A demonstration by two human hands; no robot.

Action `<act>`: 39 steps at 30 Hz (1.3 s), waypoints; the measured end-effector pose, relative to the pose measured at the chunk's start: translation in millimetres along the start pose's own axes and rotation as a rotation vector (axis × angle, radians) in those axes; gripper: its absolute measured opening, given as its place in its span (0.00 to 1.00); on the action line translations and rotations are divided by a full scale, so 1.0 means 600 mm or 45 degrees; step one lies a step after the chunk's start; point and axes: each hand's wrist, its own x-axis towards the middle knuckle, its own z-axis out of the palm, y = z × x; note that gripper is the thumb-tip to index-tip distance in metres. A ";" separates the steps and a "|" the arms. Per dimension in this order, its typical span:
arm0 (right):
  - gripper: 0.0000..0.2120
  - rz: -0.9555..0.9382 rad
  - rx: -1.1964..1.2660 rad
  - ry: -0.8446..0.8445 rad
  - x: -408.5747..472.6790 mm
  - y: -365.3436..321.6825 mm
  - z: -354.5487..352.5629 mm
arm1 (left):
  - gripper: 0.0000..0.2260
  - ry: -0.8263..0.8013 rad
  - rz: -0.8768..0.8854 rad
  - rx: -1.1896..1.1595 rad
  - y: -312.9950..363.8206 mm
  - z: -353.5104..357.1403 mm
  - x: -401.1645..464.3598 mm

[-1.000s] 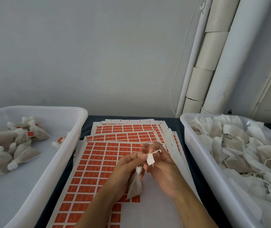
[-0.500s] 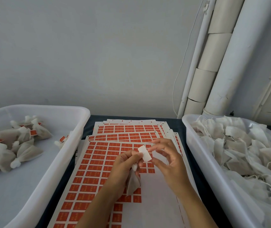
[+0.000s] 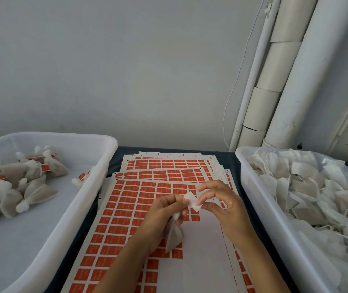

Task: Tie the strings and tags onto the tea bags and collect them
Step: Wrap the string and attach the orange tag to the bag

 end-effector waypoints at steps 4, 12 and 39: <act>0.08 -0.013 -0.059 -0.030 0.000 0.000 0.000 | 0.09 0.048 -0.004 0.017 0.002 0.002 0.000; 0.04 -0.428 -0.703 -0.046 0.004 -0.008 -0.016 | 0.11 0.139 -0.161 0.090 0.003 0.007 0.002; 0.06 0.136 -0.006 0.000 -0.008 0.012 0.029 | 0.19 -0.097 -0.112 0.278 0.016 0.009 -0.010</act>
